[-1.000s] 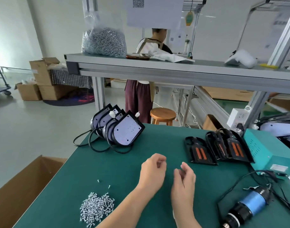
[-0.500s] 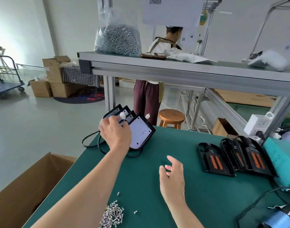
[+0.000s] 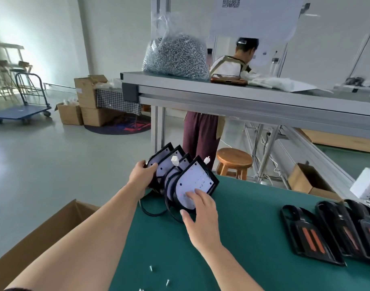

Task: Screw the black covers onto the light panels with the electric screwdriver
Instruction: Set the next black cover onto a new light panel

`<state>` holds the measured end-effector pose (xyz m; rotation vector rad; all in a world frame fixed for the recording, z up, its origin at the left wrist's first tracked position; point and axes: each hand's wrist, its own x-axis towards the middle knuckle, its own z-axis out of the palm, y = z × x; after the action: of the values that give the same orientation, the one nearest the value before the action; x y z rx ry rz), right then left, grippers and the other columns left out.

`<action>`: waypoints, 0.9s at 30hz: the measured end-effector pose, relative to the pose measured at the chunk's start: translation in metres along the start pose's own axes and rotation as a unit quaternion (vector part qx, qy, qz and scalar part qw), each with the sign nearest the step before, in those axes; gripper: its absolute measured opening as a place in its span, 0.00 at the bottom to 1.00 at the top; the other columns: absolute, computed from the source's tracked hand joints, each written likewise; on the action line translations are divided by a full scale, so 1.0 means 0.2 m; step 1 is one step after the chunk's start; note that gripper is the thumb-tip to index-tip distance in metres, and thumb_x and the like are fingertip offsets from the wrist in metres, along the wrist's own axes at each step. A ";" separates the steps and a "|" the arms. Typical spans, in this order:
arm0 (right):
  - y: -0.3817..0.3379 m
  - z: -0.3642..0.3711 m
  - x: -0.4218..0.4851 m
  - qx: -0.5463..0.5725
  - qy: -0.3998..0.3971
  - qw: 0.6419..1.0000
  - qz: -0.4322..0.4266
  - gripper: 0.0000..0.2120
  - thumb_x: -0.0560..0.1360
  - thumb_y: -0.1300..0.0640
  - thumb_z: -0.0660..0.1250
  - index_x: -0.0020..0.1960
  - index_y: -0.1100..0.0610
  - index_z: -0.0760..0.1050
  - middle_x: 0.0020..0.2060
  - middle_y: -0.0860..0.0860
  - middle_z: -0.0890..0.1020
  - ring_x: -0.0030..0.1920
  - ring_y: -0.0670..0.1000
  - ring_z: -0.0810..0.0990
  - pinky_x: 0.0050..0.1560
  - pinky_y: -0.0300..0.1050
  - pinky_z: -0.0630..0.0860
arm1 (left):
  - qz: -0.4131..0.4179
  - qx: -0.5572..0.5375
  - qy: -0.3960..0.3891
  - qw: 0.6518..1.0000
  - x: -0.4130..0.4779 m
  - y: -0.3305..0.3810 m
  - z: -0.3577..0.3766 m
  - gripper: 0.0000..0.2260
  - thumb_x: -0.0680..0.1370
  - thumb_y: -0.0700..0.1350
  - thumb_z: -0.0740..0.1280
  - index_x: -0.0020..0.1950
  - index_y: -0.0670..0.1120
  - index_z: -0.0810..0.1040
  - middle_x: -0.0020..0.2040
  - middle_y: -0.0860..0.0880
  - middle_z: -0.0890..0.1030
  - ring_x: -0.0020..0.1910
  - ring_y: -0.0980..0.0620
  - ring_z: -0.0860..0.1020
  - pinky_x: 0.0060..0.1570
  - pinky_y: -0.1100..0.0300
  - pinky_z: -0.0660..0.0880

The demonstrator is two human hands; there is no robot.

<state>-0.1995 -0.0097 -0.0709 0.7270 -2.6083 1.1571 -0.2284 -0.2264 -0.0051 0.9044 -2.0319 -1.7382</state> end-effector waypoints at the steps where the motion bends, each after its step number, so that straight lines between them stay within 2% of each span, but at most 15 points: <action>1: -0.01 0.02 0.02 -0.012 -0.002 1.000 0.002 0.20 0.79 0.49 0.69 0.70 0.45 0.72 0.72 0.40 0.67 0.75 0.44 0.59 0.74 0.47 0.59 | -0.002 -0.021 -0.013 1.000 0.01 -0.01 0.00 0.23 0.79 0.53 0.66 0.72 0.50 0.70 0.60 0.46 0.80 0.54 0.43 0.81 0.53 0.43 0.81; 3: -0.02 0.04 0.06 -0.037 -0.002 0.999 0.006 0.19 0.79 0.48 0.70 0.68 0.44 0.72 0.68 0.40 0.69 0.72 0.44 0.63 0.72 0.48 0.59 | 0.005 -0.038 -0.019 0.999 0.04 -0.03 0.00 0.15 0.80 0.49 0.64 0.66 0.49 0.74 0.53 0.44 0.82 0.49 0.41 0.82 0.48 0.40 0.82; 6: -0.05 0.06 0.07 -0.049 0.021 0.999 0.002 0.15 0.78 0.49 0.71 0.63 0.46 0.74 0.61 0.42 0.71 0.64 0.46 0.69 0.67 0.48 0.61 | 0.028 -0.012 -0.012 0.999 0.04 -0.05 0.00 0.09 0.80 0.42 0.63 0.59 0.49 0.75 0.51 0.41 0.82 0.50 0.37 0.82 0.47 0.36 0.81; 10: -0.06 0.03 0.00 -0.077 0.037 0.996 -0.016 0.08 0.79 0.51 0.70 0.58 0.49 0.76 0.55 0.46 0.71 0.57 0.52 0.70 0.57 0.49 0.67 | 0.033 -0.016 -0.016 0.999 -0.02 -0.09 0.03 0.07 0.80 0.41 0.61 0.55 0.50 0.75 0.50 0.43 0.82 0.46 0.41 0.82 0.42 0.48 0.82; 12: -0.06 -0.01 -0.06 -0.090 0.038 0.995 -0.017 0.06 0.80 0.51 0.69 0.57 0.49 0.75 0.55 0.45 0.70 0.55 0.52 0.68 0.54 0.48 0.67 | 0.039 -0.016 -0.031 0.999 -0.07 -0.11 0.07 0.07 0.80 0.42 0.61 0.55 0.51 0.75 0.49 0.44 0.82 0.43 0.44 0.82 0.35 0.55 0.80; 14: -0.05 -0.06 -0.13 -0.096 0.046 0.994 -0.007 0.06 0.80 0.51 0.68 0.55 0.49 0.75 0.54 0.45 0.69 0.54 0.51 0.66 0.53 0.47 0.67 | 0.043 -0.018 -0.045 0.998 -0.14 -0.12 0.11 0.07 0.80 0.41 0.61 0.53 0.52 0.76 0.48 0.45 0.82 0.41 0.47 0.80 0.32 0.58 0.78; 18: 0.00 -0.19 -0.31 -0.094 0.068 0.993 0.027 0.05 0.80 0.52 0.69 0.53 0.50 0.75 0.53 0.44 0.69 0.54 0.50 0.67 0.53 0.47 0.68 | 0.042 -0.018 -0.073 0.996 -0.31 -0.13 0.25 0.09 0.79 0.41 0.62 0.53 0.52 0.76 0.47 0.47 0.82 0.42 0.46 0.80 0.41 0.51 0.80; 22: 0.08 -0.35 -0.48 -0.091 0.082 0.991 0.053 0.05 0.79 0.53 0.69 0.52 0.50 0.74 0.53 0.43 0.70 0.54 0.50 0.68 0.54 0.48 0.68 | 0.041 -0.035 -0.089 0.995 -0.52 -0.14 0.39 0.10 0.77 0.40 0.61 0.49 0.55 0.76 0.47 0.47 0.82 0.41 0.47 0.79 0.39 0.54 0.78; 24: 0.12 -0.42 -0.55 -0.096 0.083 0.990 0.062 0.05 0.79 0.54 0.70 0.51 0.51 0.74 0.52 0.43 0.70 0.53 0.50 0.68 0.53 0.49 0.69 | 0.043 -0.032 -0.096 0.994 -0.61 -0.14 0.44 0.10 0.77 0.40 0.61 0.49 0.55 0.76 0.47 0.48 0.82 0.42 0.47 0.80 0.43 0.52 0.81; 27: 0.17 -0.49 -0.62 -0.094 0.083 0.989 0.074 0.05 0.79 0.54 0.71 0.51 0.51 0.75 0.51 0.43 0.71 0.53 0.50 0.69 0.54 0.48 0.69 | 0.054 -0.006 -0.108 0.993 -0.71 -0.14 0.46 0.13 0.77 0.43 0.62 0.60 0.54 0.76 0.48 0.51 0.82 0.47 0.49 0.81 0.47 0.49 0.81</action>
<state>-0.1117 0.1262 -0.0713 0.3888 -2.6181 0.9444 -0.1698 -0.0665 -0.0288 0.6133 -2.1553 -1.8556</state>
